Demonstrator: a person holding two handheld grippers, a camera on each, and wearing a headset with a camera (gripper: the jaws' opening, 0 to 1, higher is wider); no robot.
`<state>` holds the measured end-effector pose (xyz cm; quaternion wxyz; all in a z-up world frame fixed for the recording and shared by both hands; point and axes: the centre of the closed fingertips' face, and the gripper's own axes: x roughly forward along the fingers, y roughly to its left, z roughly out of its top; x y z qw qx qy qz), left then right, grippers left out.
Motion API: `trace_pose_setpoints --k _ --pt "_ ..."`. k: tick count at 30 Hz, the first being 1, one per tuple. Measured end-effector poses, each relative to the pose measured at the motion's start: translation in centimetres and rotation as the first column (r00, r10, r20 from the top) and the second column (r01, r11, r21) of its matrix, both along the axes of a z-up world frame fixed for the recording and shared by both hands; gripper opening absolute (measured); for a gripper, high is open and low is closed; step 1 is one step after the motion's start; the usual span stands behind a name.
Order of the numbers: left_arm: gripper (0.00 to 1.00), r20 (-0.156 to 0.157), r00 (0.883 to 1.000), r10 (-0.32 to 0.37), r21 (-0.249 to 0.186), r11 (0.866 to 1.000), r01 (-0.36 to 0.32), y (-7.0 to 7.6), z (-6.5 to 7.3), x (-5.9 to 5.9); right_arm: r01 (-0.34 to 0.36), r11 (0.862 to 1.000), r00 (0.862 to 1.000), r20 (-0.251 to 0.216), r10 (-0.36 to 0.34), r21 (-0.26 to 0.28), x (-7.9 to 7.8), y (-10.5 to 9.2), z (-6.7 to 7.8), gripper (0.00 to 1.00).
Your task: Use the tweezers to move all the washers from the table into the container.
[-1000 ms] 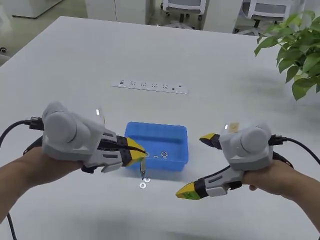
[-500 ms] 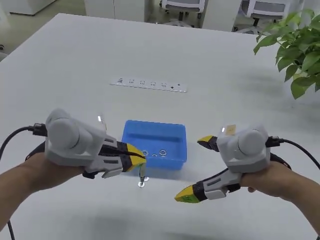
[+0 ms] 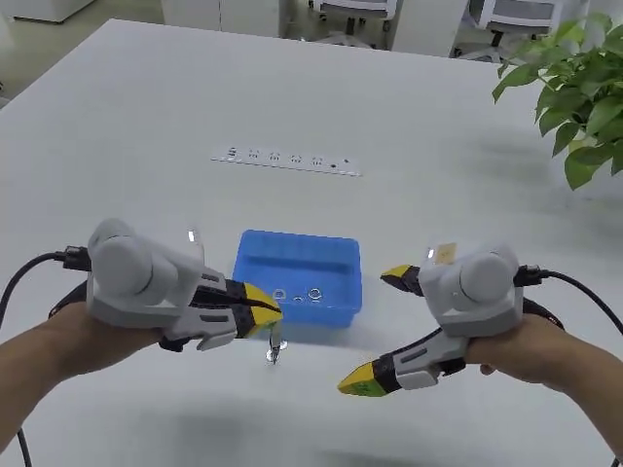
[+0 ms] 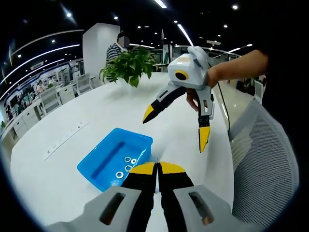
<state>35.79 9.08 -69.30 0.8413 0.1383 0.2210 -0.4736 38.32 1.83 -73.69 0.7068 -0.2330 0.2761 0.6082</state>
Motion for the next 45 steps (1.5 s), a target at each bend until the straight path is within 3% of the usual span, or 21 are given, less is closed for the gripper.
trace_pose_setpoints --k 8,18,25,36,45 --pt "0.05 0.011 1.000 -0.017 0.020 1.000 0.017 0.2 -0.2 0.0 -0.049 0.999 0.999 -0.003 0.049 0.015 -0.7 0.9 0.2 0.93" --pt "0.05 0.008 0.998 -0.062 0.042 0.997 0.062 -0.6 0.2 -0.7 -0.141 0.989 0.990 0.013 0.141 0.041 -1.4 2.7 0.5 0.80" --pt "0.05 -0.002 0.995 -0.098 0.057 0.994 0.098 -0.7 0.3 -1.0 -0.248 0.967 0.968 0.035 0.247 0.053 -2.4 4.3 0.7 0.63" --pt "0.05 -0.016 0.989 -0.144 0.084 0.986 0.145 -0.7 0.3 -1.1 -0.331 0.941 0.943 0.046 0.329 0.069 -2.7 6.5 0.8 0.42" --pt "0.05 -0.024 0.987 -0.161 0.094 0.982 0.162 -0.4 0.1 -1.2 -0.400 0.915 0.917 0.039 0.398 0.054 -3.6 7.7 -0.1 0.28"
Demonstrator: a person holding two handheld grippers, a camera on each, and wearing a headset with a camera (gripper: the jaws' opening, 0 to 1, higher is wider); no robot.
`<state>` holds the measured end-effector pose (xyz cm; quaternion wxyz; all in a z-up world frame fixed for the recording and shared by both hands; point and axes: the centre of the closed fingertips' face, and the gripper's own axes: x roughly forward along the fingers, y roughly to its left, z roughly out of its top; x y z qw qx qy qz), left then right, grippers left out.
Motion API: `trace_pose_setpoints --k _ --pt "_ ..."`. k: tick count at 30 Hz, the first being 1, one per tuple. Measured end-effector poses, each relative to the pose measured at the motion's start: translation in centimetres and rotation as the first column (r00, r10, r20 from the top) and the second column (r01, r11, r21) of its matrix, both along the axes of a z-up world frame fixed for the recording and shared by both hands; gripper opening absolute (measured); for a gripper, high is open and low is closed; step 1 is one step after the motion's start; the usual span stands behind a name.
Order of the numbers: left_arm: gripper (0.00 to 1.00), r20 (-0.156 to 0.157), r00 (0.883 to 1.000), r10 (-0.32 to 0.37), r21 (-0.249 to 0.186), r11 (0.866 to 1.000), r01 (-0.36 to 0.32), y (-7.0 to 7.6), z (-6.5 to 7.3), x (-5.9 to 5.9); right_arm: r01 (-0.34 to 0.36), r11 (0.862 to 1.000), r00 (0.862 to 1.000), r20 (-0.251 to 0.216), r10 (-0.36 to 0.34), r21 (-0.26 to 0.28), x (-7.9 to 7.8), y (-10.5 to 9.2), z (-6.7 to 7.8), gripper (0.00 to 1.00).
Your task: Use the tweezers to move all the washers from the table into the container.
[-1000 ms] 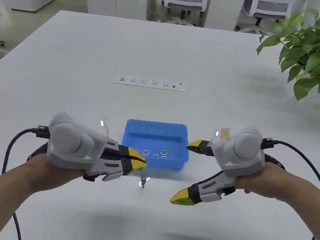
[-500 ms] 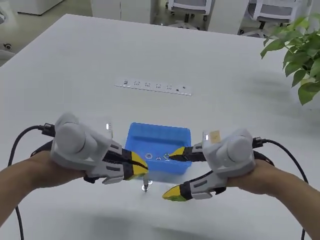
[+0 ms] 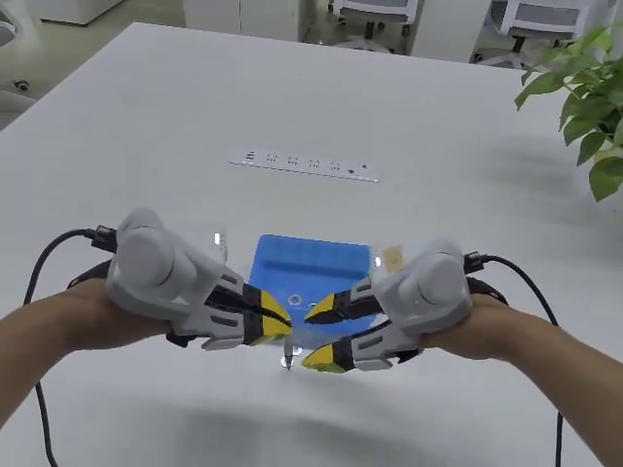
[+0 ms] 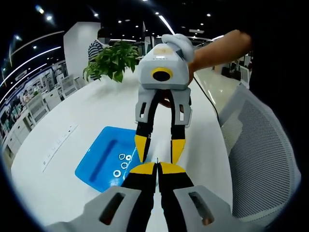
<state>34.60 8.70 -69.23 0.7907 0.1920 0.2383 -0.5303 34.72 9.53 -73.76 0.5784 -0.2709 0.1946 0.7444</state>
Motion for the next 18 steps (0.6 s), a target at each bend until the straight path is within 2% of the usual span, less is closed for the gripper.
trace_pose_setpoints --k 3,12,18 --pt "0.05 -0.006 1.000 -0.010 0.005 1.000 0.010 0.1 -0.1 0.0 -0.012 1.000 1.000 -0.009 0.012 -0.002 -0.3 0.5 -0.1 0.24" --pt "0.05 -0.017 0.999 -0.033 0.006 0.999 0.033 -0.1 -0.3 0.2 -0.064 0.998 0.998 0.019 0.064 -0.009 -0.6 1.6 -0.4 0.15" --pt "0.05 -0.019 0.999 -0.036 0.008 0.999 0.036 -0.4 -0.4 0.3 -0.090 0.996 0.995 0.046 0.091 -0.028 -0.5 1.6 -0.7 0.09"
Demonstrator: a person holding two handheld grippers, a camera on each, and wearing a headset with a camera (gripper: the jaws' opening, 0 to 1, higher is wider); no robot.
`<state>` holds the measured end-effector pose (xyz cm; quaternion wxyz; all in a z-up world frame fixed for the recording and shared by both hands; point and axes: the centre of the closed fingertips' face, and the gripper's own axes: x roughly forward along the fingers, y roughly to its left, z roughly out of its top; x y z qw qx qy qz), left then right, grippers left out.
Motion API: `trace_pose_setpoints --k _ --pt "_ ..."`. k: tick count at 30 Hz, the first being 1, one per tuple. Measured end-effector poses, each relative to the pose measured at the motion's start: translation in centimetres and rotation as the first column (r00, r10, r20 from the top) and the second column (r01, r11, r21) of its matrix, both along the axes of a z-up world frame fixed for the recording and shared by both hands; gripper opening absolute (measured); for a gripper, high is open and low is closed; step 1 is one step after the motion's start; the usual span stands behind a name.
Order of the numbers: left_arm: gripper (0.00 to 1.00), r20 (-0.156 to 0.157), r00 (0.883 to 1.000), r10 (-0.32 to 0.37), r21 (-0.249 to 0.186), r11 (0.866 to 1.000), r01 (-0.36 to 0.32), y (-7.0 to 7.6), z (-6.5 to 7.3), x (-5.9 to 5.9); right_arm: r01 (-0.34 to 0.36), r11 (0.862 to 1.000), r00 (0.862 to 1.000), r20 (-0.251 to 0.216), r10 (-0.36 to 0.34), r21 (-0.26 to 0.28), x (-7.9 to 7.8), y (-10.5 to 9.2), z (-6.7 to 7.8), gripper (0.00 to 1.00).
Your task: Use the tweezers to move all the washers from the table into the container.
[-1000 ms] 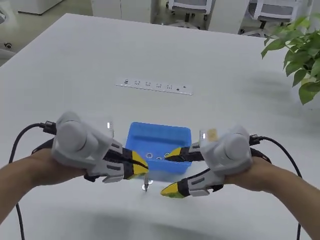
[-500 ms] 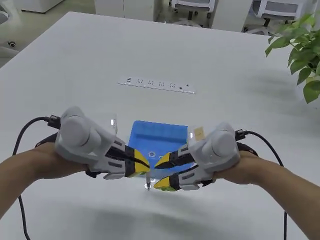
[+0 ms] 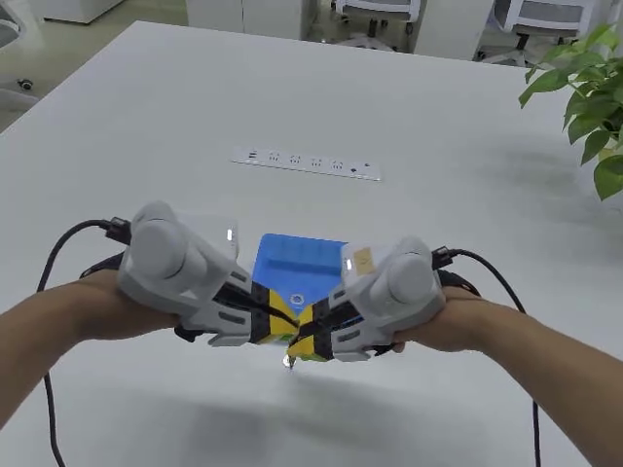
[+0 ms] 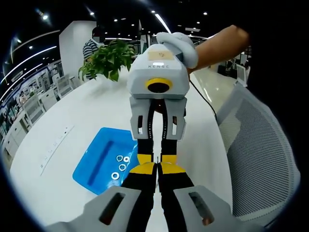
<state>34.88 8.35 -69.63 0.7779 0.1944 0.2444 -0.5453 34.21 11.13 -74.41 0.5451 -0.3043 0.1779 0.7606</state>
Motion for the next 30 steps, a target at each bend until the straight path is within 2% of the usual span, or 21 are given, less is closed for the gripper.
trace_pose_setpoints --k 5,22,26,30 --pt "0.05 -0.004 1.000 0.007 0.004 1.000 -0.007 -0.07 -0.13 0.19 -0.016 1.000 1.000 0.017 0.016 -0.015 0.00 -0.05 -0.14 0.09" --pt "0.06 -0.014 0.999 0.033 0.022 0.999 -0.033 0.12 -0.26 0.33 -0.011 0.999 1.000 0.028 0.012 -0.035 0.15 0.11 -0.05 0.06" --pt "0.10 -0.016 0.999 0.042 0.026 0.999 -0.042 0.22 -0.34 0.27 -0.005 0.999 1.000 0.025 0.006 -0.035 0.22 0.13 -0.04 0.06" --pt "0.18 -0.019 0.998 0.064 0.002 0.998 -0.064 0.40 -0.10 0.35 0.002 1.000 1.000 0.018 -0.002 -0.031 0.30 0.11 0.14 0.06"
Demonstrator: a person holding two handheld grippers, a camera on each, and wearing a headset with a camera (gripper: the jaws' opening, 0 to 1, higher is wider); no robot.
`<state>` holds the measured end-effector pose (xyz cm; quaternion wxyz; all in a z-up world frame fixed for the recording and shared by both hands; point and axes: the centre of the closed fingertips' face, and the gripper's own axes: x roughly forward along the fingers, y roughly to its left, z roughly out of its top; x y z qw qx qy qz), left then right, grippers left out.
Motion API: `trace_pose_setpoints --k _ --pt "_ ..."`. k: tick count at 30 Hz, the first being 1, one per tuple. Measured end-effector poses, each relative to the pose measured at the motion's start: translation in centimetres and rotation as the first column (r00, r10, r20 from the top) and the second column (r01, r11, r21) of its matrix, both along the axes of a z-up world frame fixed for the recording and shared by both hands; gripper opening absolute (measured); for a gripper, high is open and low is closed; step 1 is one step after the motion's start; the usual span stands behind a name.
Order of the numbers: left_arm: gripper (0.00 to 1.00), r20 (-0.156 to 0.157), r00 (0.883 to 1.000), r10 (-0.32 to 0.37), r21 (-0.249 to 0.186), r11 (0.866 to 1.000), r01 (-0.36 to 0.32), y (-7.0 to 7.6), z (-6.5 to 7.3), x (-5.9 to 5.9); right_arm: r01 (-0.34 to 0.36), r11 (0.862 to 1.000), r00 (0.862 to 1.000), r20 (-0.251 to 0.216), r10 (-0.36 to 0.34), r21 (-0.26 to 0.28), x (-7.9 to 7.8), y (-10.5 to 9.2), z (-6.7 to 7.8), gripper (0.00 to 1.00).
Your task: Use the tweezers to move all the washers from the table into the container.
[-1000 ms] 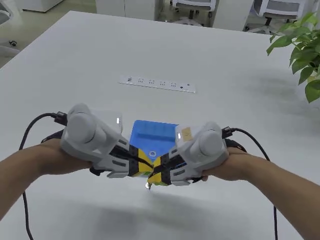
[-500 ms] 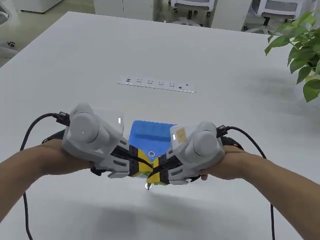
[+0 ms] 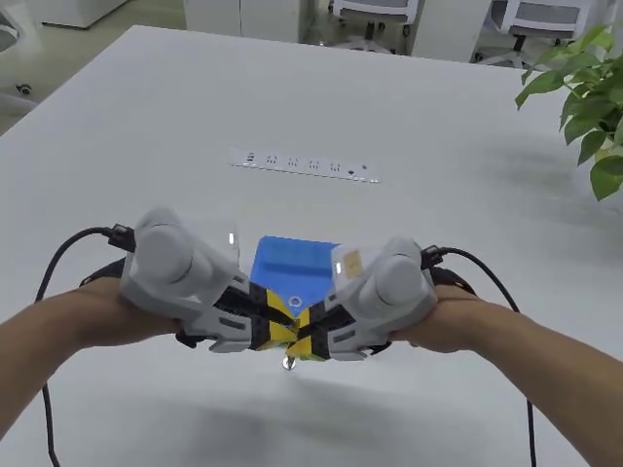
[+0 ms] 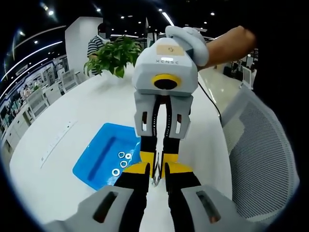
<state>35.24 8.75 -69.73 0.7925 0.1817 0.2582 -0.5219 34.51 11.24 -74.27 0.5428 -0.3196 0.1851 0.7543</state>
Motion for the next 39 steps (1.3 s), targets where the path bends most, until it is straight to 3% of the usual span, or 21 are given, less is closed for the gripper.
trace_pose_setpoints --k 4,7,10,14,28,39 --pt "0.24 0.003 1.000 0.012 -0.003 1.000 -0.012 0.3 -0.1 0.1 0.006 1.000 1.000 -0.003 -0.006 0.006 0.0 0.0 0.3 0.06" --pt "0.34 -0.016 1.000 0.024 -0.015 1.000 -0.025 0.4 -0.2 -0.1 0.008 1.000 1.000 -0.002 -0.008 0.010 0.0 0.0 0.5 0.06" --pt "0.41 -0.014 0.999 0.036 -0.015 0.999 -0.036 0.5 -0.4 -0.2 0.012 1.000 1.000 -0.003 -0.012 0.015 0.1 -0.1 1.0 0.07" --pt "0.64 -0.023 0.997 0.071 -0.032 0.997 -0.071 0.5 -0.6 -0.2 0.014 1.000 1.000 -0.002 -0.014 0.016 0.2 -0.4 1.5 0.07" --pt "0.87 -0.027 0.985 0.173 -0.106 0.979 -0.175 1.0 -0.3 0.1 0.024 0.999 1.000 -0.013 -0.024 0.032 0.7 -0.8 3.7 0.07" --pt "0.97 -0.024 0.972 0.235 -0.147 0.961 -0.236 1.7 0.2 0.2 0.044 0.999 0.999 -0.026 -0.043 0.033 1.7 -1.2 5.4 0.07"
